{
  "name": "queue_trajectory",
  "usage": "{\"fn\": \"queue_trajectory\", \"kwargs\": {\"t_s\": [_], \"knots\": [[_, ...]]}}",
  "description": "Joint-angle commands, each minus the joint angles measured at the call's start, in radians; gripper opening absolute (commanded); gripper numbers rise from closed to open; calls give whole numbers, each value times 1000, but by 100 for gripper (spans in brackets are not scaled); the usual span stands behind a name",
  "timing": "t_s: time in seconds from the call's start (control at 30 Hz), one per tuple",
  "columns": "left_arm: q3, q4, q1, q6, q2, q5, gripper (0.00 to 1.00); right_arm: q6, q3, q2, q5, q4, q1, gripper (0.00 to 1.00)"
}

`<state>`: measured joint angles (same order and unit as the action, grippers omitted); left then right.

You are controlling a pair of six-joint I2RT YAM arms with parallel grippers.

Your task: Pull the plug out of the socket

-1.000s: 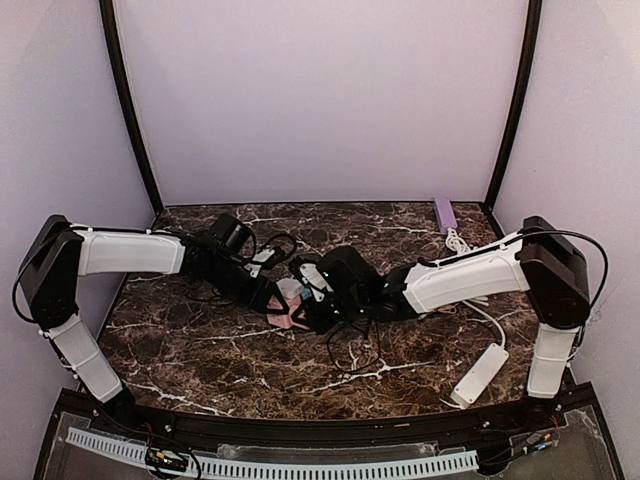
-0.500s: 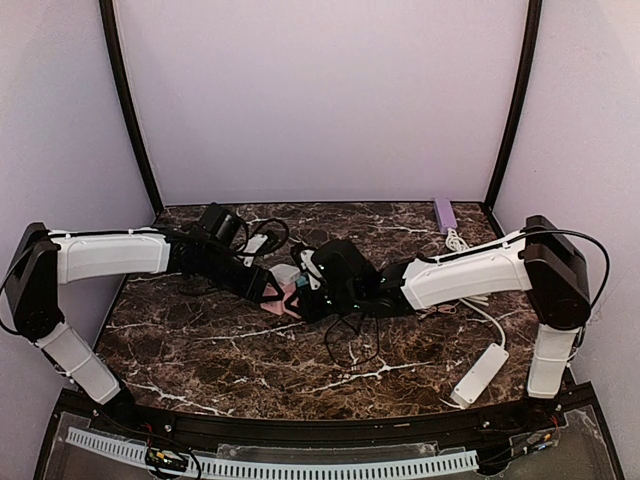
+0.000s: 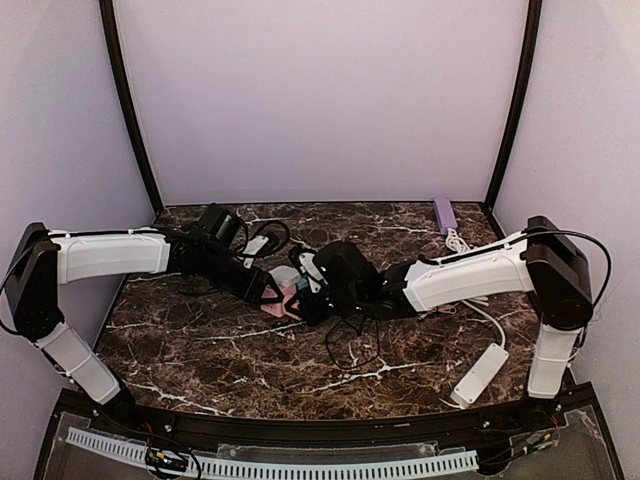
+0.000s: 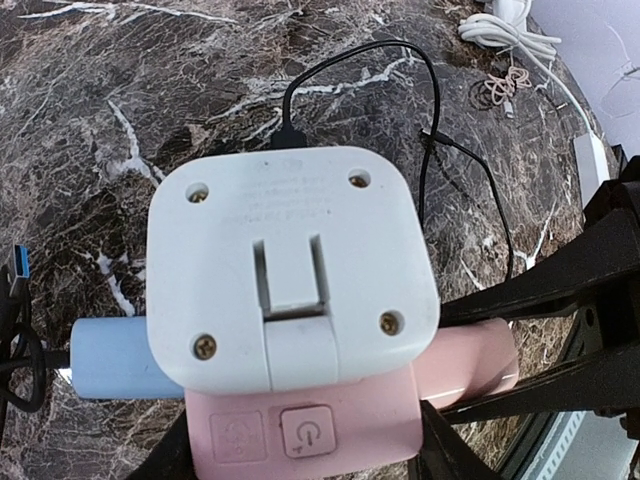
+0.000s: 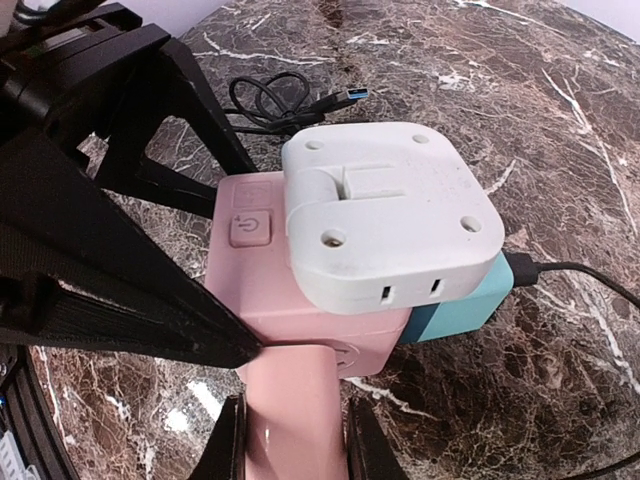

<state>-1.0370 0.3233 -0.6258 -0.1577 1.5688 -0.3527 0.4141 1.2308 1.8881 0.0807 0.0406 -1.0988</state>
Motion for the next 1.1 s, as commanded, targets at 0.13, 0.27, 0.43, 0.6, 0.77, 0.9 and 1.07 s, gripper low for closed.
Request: {"fn": "queue_trajectory", "kwargs": {"t_s": [0.13, 0.27, 0.43, 0.6, 0.77, 0.9, 1.07], "knots": [[-20, -10, 6, 80, -35, -72, 12, -141, -63, -73, -168, 170, -26, 0], [-20, -8, 6, 81, -38, -68, 11, -149, -96, -84, -190, 224, -27, 0], [-14, -14, 6, 72, -41, -49, 11, -119, -90, -80, -153, 219, -27, 0], [-7, -20, 6, 57, -45, -14, 10, -63, -74, -66, -88, 180, -28, 0], [-2, -19, 6, 42, -50, 34, 10, -1, -54, -59, -22, 123, -27, 0], [-12, 13, 6, 41, -40, 91, 10, 36, -24, -43, -5, 77, -27, 0], [-14, 15, 6, 38, -41, 106, 10, 69, 8, -23, 1, 34, -26, 0]]}}
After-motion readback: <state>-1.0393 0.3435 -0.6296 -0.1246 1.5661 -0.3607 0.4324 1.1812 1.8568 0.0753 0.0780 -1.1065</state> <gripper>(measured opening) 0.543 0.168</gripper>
